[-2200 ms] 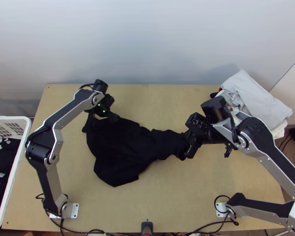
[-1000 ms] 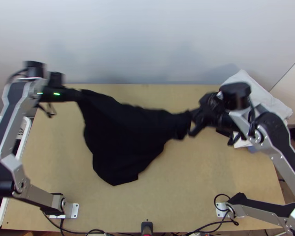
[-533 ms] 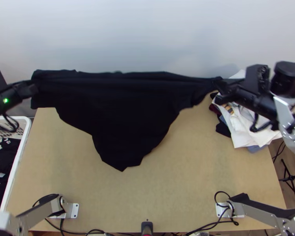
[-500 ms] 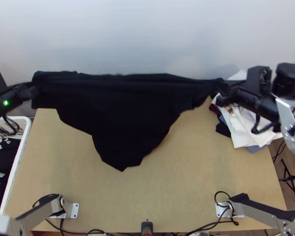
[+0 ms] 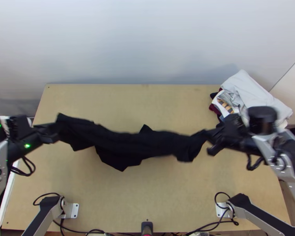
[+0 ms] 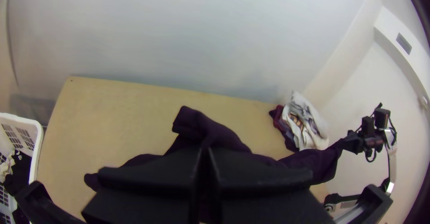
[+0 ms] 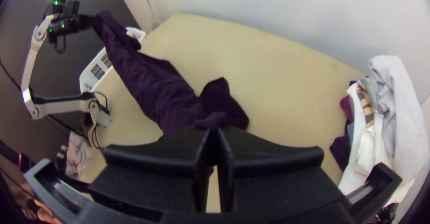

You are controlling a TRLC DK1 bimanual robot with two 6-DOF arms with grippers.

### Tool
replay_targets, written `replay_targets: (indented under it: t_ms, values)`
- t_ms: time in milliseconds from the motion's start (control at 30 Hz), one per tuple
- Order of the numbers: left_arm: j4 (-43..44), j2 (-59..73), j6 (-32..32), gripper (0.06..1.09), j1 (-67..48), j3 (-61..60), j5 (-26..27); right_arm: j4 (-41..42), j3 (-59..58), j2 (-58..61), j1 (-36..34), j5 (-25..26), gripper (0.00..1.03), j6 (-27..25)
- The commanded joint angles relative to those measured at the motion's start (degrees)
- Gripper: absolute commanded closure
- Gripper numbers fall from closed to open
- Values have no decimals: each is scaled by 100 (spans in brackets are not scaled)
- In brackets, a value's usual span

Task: Fold the t-shirt

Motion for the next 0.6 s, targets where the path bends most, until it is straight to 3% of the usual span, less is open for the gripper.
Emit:
replay_targets:
  t_ms: [0,100,200,267,300,367,567]
  values:
    - [523,136,129,105,-568,-702,19,164,-1331,36,382,-18,96,-515]
    - [883,830,155,105,-1034,-333,1,129,-1630,264,373,122,94,-893]
    - [1024,1569,270,105,-1658,229,-130,-355,-1674,405,250,263,58,-1227]
    - [1024,2043,366,105,-2106,598,-201,-610,-1682,431,-40,281,20,-1315]
    - [1024,2272,375,105,-2352,765,-236,-698,-1691,431,-207,281,10,-1394]
    - [997,2703,384,105,-2889,1073,-280,-785,-1674,387,-611,281,4,-1570]
    - [716,4109,920,105,-4936,2040,-684,-1005,-1199,423,-1824,281,4,-2079]
